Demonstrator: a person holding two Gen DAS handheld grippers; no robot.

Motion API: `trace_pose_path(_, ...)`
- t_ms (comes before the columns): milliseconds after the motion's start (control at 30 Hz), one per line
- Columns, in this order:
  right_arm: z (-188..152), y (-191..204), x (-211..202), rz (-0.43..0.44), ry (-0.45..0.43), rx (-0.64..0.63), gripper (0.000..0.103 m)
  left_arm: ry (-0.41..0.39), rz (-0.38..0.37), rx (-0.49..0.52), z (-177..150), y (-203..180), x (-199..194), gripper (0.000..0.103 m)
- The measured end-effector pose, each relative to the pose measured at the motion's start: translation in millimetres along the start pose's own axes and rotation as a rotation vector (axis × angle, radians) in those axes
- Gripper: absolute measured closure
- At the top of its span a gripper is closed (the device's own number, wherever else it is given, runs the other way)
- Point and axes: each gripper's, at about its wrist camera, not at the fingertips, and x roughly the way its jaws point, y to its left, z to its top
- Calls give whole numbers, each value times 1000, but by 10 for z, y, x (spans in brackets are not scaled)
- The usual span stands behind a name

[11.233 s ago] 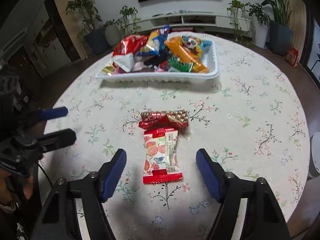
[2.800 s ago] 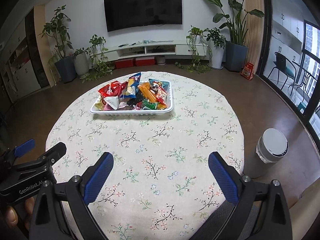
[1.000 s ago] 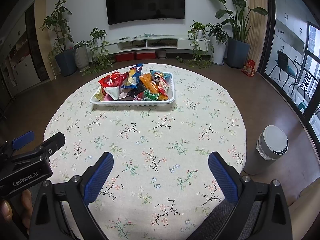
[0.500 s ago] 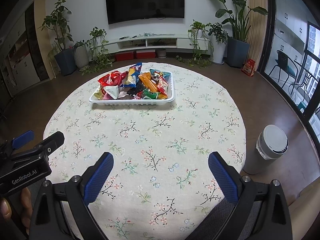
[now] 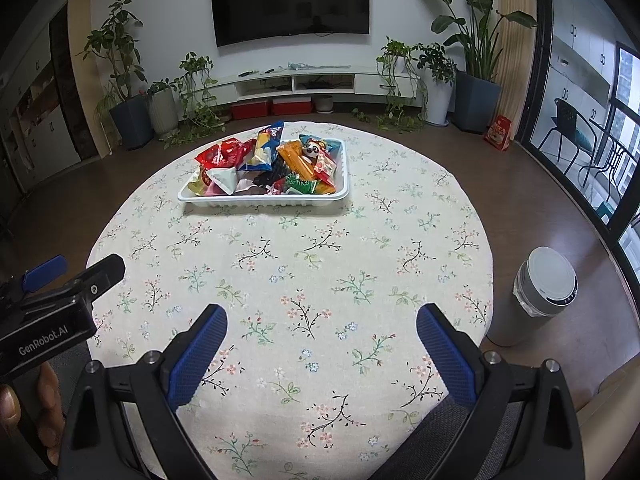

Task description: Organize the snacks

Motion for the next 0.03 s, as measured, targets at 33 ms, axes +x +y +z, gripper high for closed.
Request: trace_pose_path(33,4,-8,5,0,1,1,5,-1,-1,1,4,-2,2,0)
